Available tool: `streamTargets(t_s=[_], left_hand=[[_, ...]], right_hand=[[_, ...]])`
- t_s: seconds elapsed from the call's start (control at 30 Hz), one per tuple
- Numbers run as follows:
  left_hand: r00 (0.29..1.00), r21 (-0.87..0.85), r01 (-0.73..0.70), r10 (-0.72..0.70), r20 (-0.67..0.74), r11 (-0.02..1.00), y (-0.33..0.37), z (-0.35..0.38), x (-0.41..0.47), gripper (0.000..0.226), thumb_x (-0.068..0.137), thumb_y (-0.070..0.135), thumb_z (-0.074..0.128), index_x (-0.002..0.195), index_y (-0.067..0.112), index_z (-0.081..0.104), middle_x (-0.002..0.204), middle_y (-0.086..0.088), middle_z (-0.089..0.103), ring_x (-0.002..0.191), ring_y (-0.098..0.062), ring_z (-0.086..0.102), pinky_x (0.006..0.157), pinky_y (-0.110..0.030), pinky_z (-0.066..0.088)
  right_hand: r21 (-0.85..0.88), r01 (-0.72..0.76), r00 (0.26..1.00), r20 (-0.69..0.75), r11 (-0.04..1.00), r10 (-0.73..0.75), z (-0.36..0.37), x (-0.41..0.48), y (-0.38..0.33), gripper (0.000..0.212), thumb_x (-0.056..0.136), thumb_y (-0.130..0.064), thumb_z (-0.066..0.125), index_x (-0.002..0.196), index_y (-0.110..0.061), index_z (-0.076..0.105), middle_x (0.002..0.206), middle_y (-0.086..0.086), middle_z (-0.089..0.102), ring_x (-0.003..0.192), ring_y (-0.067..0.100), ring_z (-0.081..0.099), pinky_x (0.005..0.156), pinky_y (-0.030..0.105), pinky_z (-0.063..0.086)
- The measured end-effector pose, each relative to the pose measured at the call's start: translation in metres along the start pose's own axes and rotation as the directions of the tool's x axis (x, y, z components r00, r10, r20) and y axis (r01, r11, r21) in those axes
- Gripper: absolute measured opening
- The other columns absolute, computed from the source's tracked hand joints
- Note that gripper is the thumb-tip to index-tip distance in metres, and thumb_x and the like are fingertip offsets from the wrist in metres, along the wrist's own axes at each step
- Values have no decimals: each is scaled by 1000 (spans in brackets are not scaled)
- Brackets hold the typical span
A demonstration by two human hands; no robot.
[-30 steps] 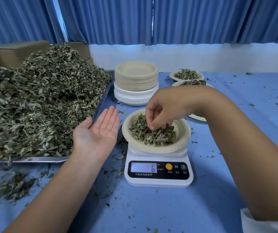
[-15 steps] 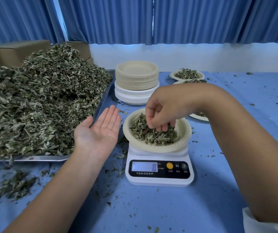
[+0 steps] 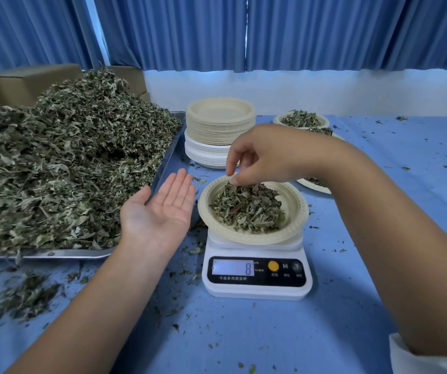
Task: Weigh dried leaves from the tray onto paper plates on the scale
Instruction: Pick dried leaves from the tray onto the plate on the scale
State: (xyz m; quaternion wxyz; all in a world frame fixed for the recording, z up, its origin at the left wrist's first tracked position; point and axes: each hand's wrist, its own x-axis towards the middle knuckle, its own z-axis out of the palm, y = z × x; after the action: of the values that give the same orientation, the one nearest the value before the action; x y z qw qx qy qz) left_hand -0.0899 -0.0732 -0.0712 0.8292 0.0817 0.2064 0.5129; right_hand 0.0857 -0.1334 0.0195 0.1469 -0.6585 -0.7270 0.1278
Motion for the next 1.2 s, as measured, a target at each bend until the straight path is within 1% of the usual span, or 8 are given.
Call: streamTargets(t_s=[0.13, 0.3, 0.47, 0.63, 0.8, 1.0, 1.07, 1.2], left_hand=[[1000, 4, -1, 1, -4, 1000, 0, -1, 0, 46, 101, 28, 32, 114, -9, 55, 107, -25, 67, 108, -36, 62, 90, -44, 50], [1000, 17, 1, -1, -3, 1000, 0, -1, 0, 46, 102, 28, 32, 113, -9, 56, 107, -24, 68, 109, -35, 62, 89, -43, 50], [1000, 21, -2, 2, -9, 1000, 0, 0, 0, 46, 102, 28, 32, 114, -9, 55, 107, -24, 68, 109, -35, 62, 90, -43, 50], [1000, 34, -6, 7, -17, 999, -1, 0, -1, 46, 102, 28, 32, 116, -8, 55, 109, -23, 67, 110, -34, 61, 93, -42, 48], [1000, 38, -6, 7, -28, 999, -1, 0, 0, 47, 102, 29, 32, 117, -8, 55, 109, -23, 67, 109, -34, 61, 97, -42, 47], [999, 45, -11, 13, -30, 999, -1, 0, 0, 46, 101, 29, 33, 116, -8, 56, 109, -23, 67, 109, -34, 61, 95, -42, 48], [999, 46, -13, 14, -31, 999, -1, 0, 0, 46, 101, 29, 33, 116, -8, 56, 109, -23, 67, 110, -34, 61, 96, -42, 48], [999, 44, -10, 11, -30, 999, -1, -1, 0, 46, 101, 29, 33, 115, -8, 56, 110, -24, 67, 110, -35, 61, 96, -43, 47]], right_hand=[[-45, -19, 997, -75, 999, 16, 1, 4, 5, 16, 84, -22, 71, 99, -25, 72, 82, -9, 62, 76, 10, 58, 68, 23, 45], [-109, -50, 998, 35, 993, 54, 0, 3, 8, 24, 81, -39, 73, 104, -34, 69, 91, -19, 60, 78, -7, 53, 60, 13, 37], [-148, -51, 991, 113, 988, 69, 9, 6, 8, 28, 78, -40, 76, 104, -37, 67, 92, -21, 55, 73, -10, 47, 61, 15, 37], [-163, -34, 998, 50, 986, 42, 14, 12, 11, 13, 82, -26, 74, 94, -29, 70, 83, -14, 56, 69, -2, 49, 58, 16, 38], [-158, -51, 997, 43, 986, 59, 17, 13, 13, 22, 81, -29, 75, 102, -27, 69, 93, -13, 53, 68, -2, 46, 55, 17, 37], [-125, -36, 999, 28, 992, 40, 18, 13, 13, 15, 82, -21, 73, 97, -20, 74, 85, -11, 65, 77, 5, 59, 62, 13, 44], [-93, -30, 1000, -7, 995, 30, 15, 12, 12, 12, 82, -17, 72, 93, -19, 76, 78, -13, 66, 73, 3, 61, 59, 13, 45], [-35, -4, 995, -102, 999, 0, 3, 7, 10, 11, 79, -13, 72, 87, -19, 76, 75, -16, 69, 74, 4, 65, 68, 20, 51]])
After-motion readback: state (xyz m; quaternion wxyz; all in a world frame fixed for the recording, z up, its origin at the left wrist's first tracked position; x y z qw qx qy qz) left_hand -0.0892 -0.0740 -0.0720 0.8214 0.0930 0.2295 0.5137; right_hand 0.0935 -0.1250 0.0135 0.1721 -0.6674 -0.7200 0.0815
